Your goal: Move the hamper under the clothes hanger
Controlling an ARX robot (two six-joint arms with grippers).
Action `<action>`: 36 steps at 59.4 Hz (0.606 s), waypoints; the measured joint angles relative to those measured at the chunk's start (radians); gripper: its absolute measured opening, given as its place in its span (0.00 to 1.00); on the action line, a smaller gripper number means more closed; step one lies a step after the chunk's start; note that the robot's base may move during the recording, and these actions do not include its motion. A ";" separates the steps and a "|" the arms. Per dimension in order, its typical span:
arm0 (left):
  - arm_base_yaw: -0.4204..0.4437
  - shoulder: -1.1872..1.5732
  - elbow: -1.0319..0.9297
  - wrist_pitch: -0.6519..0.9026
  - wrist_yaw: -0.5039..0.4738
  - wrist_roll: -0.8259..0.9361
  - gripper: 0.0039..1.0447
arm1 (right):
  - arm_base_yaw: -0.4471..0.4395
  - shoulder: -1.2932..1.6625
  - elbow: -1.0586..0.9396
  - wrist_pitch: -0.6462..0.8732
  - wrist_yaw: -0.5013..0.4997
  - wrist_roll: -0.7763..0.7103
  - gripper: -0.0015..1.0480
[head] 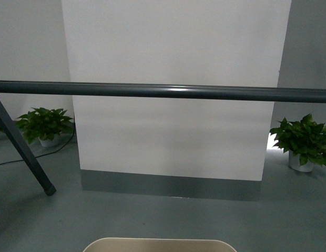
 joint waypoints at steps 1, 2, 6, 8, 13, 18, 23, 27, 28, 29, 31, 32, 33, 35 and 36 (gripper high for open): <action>0.000 -0.008 -0.002 -0.006 0.000 0.000 0.03 | 0.000 -0.006 -0.002 -0.005 0.000 0.000 0.02; 0.000 -0.013 -0.003 -0.009 0.000 0.000 0.03 | 0.000 -0.010 -0.003 -0.007 0.000 0.000 0.02; 0.000 -0.028 -0.011 -0.016 0.000 0.000 0.03 | 0.000 -0.029 -0.010 -0.021 0.000 0.000 0.02; 0.000 -0.037 -0.025 -0.001 0.000 0.000 0.03 | 0.000 -0.036 -0.012 -0.025 0.000 0.000 0.02; 0.000 -0.063 -0.027 -0.017 0.000 0.000 0.03 | 0.000 -0.064 -0.019 -0.045 0.000 0.000 0.02; 0.000 -0.095 -0.027 -0.045 0.000 0.000 0.03 | 0.000 -0.085 -0.044 -0.032 0.000 0.000 0.02; 0.000 -0.126 -0.027 -0.076 0.000 0.000 0.03 | 0.000 -0.106 -0.052 -0.046 0.000 0.000 0.02; 0.000 -0.147 -0.027 -0.098 0.000 0.000 0.03 | 0.000 -0.123 -0.052 -0.063 0.000 0.000 0.02; 0.000 -0.151 -0.027 -0.101 0.000 0.000 0.03 | 0.000 -0.126 -0.052 -0.066 0.000 0.000 0.02; 0.000 -0.154 -0.027 -0.105 0.000 0.000 0.03 | 0.000 -0.129 -0.052 -0.068 0.000 0.000 0.02; 0.000 -0.165 -0.027 -0.115 0.000 0.000 0.03 | 0.000 -0.141 -0.052 -0.079 0.000 0.000 0.02; 0.000 -0.172 -0.027 -0.121 0.000 0.000 0.03 | 0.000 -0.144 -0.052 -0.082 0.000 0.000 0.02; 0.000 -0.175 -0.027 -0.124 0.000 0.000 0.03 | 0.000 -0.147 -0.052 -0.084 0.000 0.000 0.02; 0.000 -0.188 -0.027 -0.137 0.000 0.000 0.03 | 0.000 -0.157 -0.052 -0.094 0.000 0.000 0.02; 0.000 -0.193 -0.027 -0.143 0.000 0.000 0.03 | 0.000 -0.162 -0.052 -0.099 0.000 0.000 0.02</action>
